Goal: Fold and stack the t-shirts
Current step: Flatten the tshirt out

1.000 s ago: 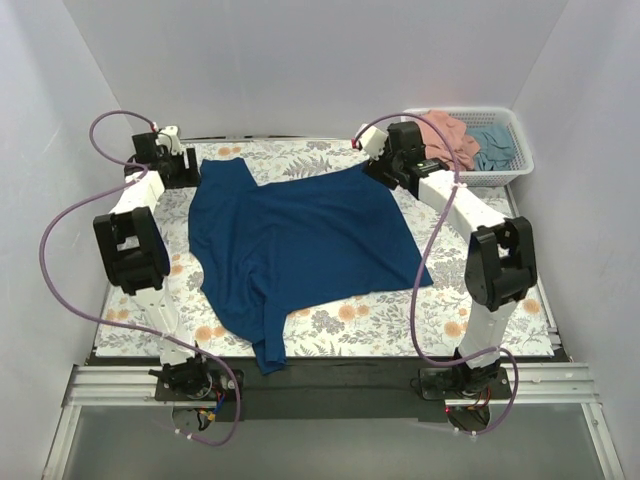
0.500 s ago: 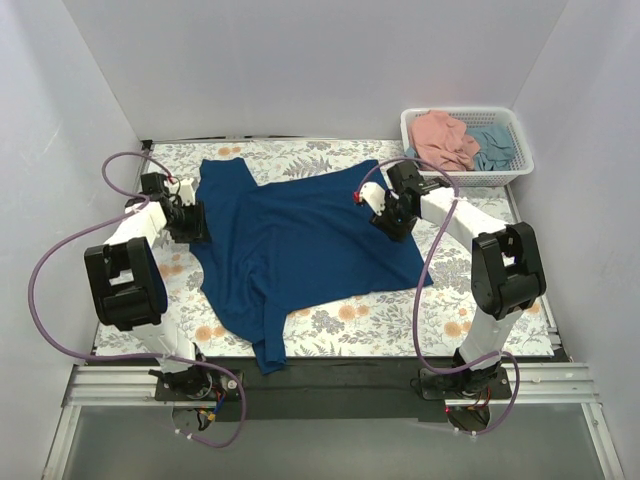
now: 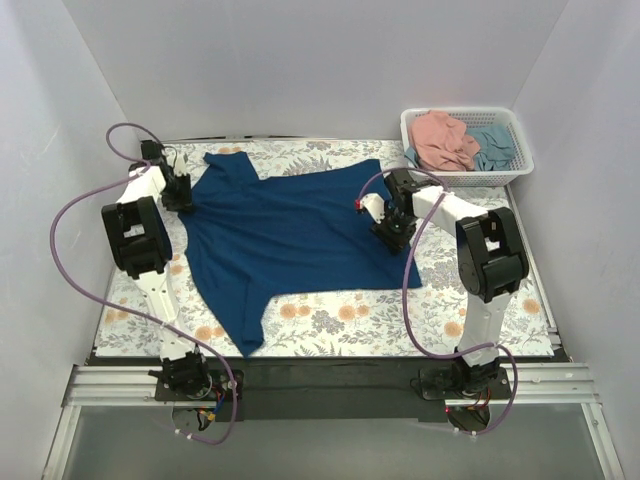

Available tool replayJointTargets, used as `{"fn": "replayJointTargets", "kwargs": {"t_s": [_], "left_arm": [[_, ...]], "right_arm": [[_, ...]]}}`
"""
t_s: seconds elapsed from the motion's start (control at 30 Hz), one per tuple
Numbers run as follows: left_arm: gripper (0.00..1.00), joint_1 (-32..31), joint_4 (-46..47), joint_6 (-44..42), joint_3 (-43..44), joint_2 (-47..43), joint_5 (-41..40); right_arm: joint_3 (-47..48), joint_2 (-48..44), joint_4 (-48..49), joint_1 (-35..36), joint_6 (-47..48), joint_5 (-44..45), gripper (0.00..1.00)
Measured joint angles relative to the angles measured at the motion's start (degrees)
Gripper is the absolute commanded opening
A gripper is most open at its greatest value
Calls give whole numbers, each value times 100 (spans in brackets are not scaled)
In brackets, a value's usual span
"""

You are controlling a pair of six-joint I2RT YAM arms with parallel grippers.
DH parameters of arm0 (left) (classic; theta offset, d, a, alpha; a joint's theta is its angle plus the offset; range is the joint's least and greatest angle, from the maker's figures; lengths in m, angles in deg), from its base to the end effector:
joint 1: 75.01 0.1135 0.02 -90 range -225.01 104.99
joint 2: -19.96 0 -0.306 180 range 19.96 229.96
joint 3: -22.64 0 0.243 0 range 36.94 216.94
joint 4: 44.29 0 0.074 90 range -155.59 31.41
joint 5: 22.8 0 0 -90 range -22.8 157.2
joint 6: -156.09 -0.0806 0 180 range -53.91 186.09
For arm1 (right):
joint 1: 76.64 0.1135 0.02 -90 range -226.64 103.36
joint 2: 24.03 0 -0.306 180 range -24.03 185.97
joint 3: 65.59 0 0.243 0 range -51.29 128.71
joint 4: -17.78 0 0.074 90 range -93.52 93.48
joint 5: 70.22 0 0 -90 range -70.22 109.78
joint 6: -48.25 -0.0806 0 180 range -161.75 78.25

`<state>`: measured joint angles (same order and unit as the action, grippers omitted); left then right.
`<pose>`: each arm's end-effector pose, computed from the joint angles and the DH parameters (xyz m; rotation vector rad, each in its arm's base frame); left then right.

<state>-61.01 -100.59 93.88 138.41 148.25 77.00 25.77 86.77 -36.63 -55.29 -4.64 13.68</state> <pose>0.4907 0.1082 0.1579 -0.9499 2.6131 -0.2990 0.3701 0.1539 0.1706 -1.4088 2.4736 0.0949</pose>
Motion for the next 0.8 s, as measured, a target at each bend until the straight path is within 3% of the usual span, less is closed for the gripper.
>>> {"fn": "replayJointTargets", "kwargs": {"t_s": [0.13,0.23,0.43,0.6,0.8], "left_arm": [[37,37,-267,-31,2118,1209,-2],[45,55,-498,-52,2317,1246,197],[49,74,-417,-302,-396,-881,562],[49,74,-280,-507,-1823,-2632,802],[49,79,-256,-638,-2918,-3237,953]], "right_arm": [[619,188,-31,-2,-297,-245,46],[872,138,-9,-2,-439,-369,46],[680,-437,-92,15,-575,-568,46],[437,-887,-188,227,-721,-737,45],[-55,-907,-236,796,-863,-815,43]]}}
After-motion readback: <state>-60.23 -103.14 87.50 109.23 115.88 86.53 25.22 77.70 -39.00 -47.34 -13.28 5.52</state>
